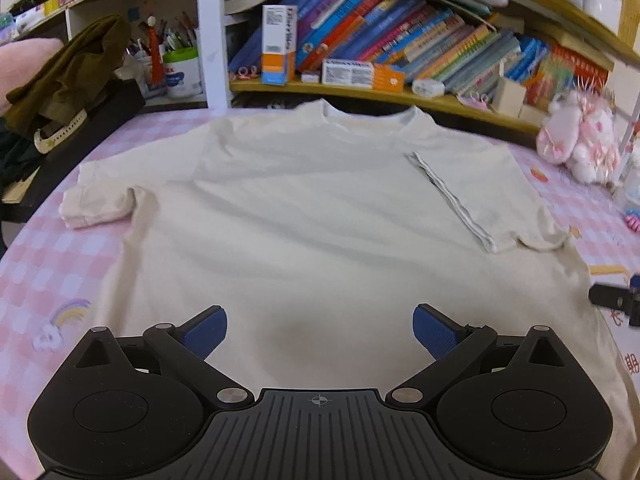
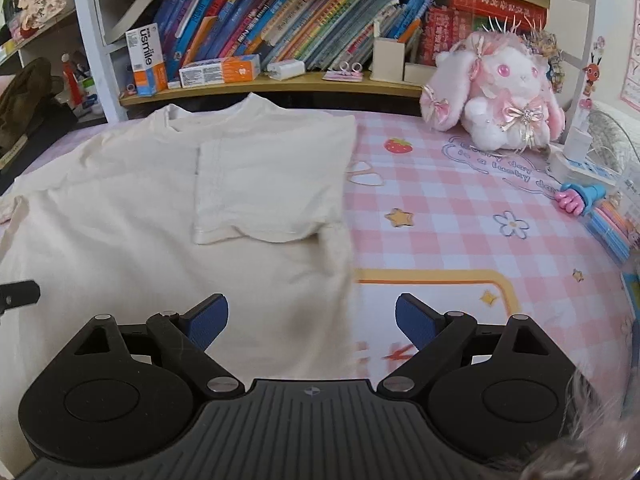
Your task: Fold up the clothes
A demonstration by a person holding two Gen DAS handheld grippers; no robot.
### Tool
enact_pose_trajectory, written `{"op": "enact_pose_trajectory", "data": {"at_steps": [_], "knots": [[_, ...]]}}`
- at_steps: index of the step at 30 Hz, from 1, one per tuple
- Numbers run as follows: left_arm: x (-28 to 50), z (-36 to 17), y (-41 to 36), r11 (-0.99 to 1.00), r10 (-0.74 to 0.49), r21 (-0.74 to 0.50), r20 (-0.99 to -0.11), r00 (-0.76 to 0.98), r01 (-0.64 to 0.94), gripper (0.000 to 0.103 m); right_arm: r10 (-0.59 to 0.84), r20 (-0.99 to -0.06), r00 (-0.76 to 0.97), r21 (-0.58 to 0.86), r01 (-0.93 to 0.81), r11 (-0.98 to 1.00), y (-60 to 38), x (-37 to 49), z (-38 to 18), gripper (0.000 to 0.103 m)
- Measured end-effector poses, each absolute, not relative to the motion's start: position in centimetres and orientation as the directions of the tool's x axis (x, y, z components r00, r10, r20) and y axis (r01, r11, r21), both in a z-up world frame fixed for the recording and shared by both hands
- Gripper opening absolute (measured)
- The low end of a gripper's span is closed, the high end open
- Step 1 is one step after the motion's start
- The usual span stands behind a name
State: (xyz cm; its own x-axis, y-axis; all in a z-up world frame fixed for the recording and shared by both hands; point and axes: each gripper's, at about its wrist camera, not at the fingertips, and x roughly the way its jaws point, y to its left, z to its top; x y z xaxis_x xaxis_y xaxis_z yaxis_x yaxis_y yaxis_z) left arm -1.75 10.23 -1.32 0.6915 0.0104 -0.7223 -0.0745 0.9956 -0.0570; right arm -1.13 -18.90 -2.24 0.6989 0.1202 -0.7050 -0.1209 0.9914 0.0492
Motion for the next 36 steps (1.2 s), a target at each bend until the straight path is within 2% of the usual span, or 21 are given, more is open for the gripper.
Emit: {"op": "enact_pose_trajectory", "data": {"at_steps": [4, 10, 19, 23, 27, 30, 32, 36], "knots": [[-1.3, -1.5, 14.1, 0.992, -0.028, -0.104, -0.731, 0.682, -0.071, 0.101, 0.090, -0.700, 0.709, 0.024, -0.102, 0.994, -14.9, -2.1, -2.2, 0.095], [-0.9, -1.7, 19.5, 0.989, -0.056, -0.132, -0.729, 0.682, -0.060, 0.101, 0.055, -0.702, 0.711, 0.036, -0.042, 0.998, -10.0, -3.5, -2.9, 0.097], [-0.1, -2.3, 25.9, 0.967, -0.045, -0.203, -0.735, 0.676, -0.156, 0.101, 0.005, -0.706, 0.708, 0.013, 0.005, 1.000, -5.3, -4.2, -2.7, 0.097], [0.2, -2.6, 27.9, 0.958, -0.018, -0.207, -0.732, 0.681, -0.197, 0.101, 0.018, -0.704, 0.710, 0.018, -0.007, 1.000, -4.3, -3.9, -2.6, 0.099], [0.1, -2.9, 30.7, 0.930, -0.013, -0.265, -0.714, 0.700, -0.254, 0.099, 0.087, -0.710, 0.699, 0.053, -0.069, 0.996, -3.0, -3.6, -2.5, 0.103], [0.2, -3.5, 32.9, 0.886, -0.025, -0.341, -0.711, 0.702, -0.314, 0.090, 0.079, -0.726, 0.683, 0.000, -0.116, 0.993, -1.4, -3.3, -2.5, 0.103], [0.6, -4.1, 34.4, 0.837, -0.040, -0.405, -0.716, 0.697, -0.369, 0.075, 0.077, -0.728, 0.681, -0.027, -0.141, 0.990, -0.6, -3.3, -2.4, 0.103], [1.7, -5.0, 37.3, 0.697, -0.075, -0.553, -0.690, 0.720, -0.457, 0.069, 0.068, -0.735, 0.674, -0.060, -0.164, 0.985, 0.0, -3.4, -2.3, 0.103]]}}
